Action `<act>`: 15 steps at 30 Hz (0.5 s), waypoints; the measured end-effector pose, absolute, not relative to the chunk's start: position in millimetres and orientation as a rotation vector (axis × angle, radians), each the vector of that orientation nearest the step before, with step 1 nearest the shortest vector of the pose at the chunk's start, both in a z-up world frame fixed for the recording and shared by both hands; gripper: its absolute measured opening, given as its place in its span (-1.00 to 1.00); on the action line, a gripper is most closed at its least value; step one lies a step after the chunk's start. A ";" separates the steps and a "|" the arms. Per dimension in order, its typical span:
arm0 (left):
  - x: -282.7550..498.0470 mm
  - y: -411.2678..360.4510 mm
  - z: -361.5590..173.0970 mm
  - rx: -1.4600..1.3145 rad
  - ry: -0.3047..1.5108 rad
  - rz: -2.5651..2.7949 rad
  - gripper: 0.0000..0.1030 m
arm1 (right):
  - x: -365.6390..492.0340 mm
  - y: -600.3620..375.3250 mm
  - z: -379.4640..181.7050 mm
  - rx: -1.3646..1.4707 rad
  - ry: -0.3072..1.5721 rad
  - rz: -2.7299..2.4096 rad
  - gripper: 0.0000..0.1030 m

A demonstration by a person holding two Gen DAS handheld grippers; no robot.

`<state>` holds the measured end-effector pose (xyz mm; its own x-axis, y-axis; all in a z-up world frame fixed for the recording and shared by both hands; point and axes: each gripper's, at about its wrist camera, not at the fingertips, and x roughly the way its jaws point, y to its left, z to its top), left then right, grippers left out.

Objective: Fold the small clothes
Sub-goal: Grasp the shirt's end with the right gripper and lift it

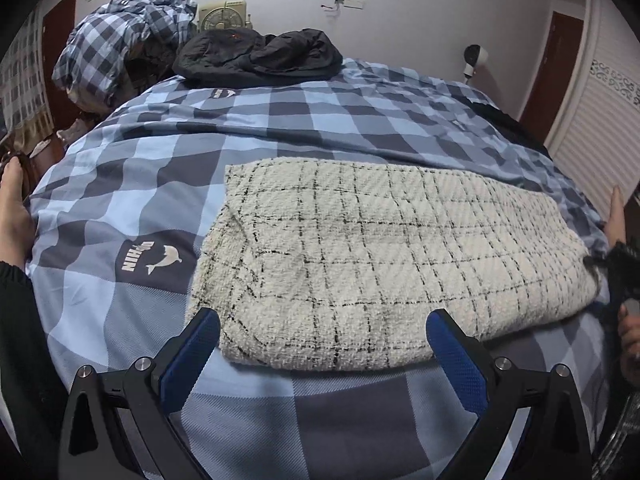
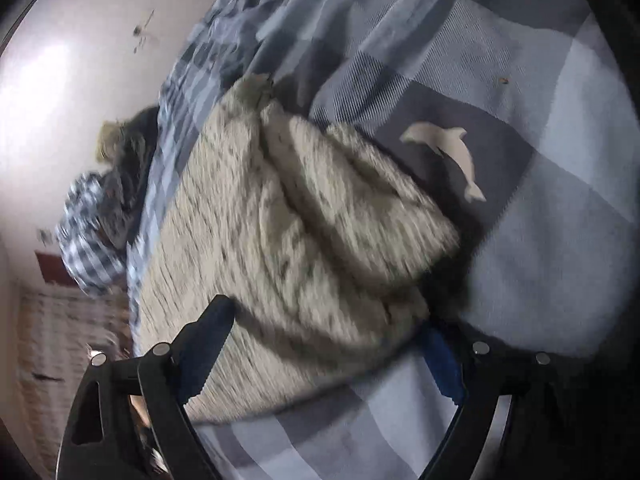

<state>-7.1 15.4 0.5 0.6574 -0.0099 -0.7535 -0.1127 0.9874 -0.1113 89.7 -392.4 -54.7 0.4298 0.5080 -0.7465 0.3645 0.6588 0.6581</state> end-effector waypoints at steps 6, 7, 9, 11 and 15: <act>-9.4 15.5 -0.3 -0.142 0.851 0.078 1.00 | 98.4 -384.3 -48.0 0.864 1.100 0.091 0.68; -9.5 15.4 -0.4 -0.140 0.849 0.083 1.00 | 100.0 -382.4 -45.0 0.840 1.087 0.091 0.60; -9.0 16.3 -0.9 -0.133 0.847 0.097 1.00 | 102.6 -379.1 -39.6 0.784 1.064 0.093 0.19; -9.4 17.3 -1.8 -0.124 0.847 0.111 1.00 | 105.9 -374.4 -35.4 0.749 1.051 0.105 -0.33; -13.6 18.6 -0.9 -0.108 0.832 0.142 1.00 | 99.6 -377.4 -21.8 0.728 1.015 0.136 -0.52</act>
